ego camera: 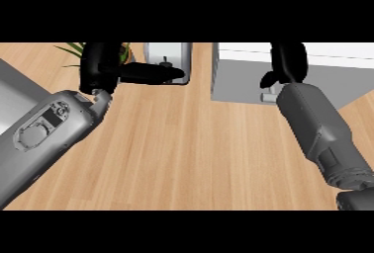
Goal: Pick up the can, place it into the drawer and close the drawer
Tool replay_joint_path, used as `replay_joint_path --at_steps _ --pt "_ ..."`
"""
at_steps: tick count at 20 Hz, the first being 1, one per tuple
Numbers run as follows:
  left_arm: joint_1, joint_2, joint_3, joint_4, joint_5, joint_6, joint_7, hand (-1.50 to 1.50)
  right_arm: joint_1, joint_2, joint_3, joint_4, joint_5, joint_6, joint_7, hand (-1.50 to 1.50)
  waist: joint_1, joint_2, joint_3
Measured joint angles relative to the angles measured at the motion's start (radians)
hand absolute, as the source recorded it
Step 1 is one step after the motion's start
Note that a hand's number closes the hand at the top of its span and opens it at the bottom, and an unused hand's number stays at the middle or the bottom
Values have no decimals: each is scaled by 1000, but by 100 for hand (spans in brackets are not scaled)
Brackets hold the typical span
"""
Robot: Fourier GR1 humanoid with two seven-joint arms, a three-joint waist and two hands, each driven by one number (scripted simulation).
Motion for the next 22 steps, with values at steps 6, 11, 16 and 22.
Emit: replay_joint_path --at_steps 6,11,16,22 --pt "55 16 17 -27 -1 -30 -31 -150 -36 -11 -29 45 -24 27 -49 -150 1 6 2" --pt "86 8 21 -37 -12 -24 -50 -150 -50 4 -104 32 -115 59 -162 -150 -12 8 5" --pt "106 8 23 -50 -23 -16 -52 -150 -67 27 -196 17 -229 118 -273 -150 -20 9 8" --pt "155 24 36 -77 -29 -16 -63 -150 -89 74 -325 -6 -393 206 -368 -150 -27 4 10"
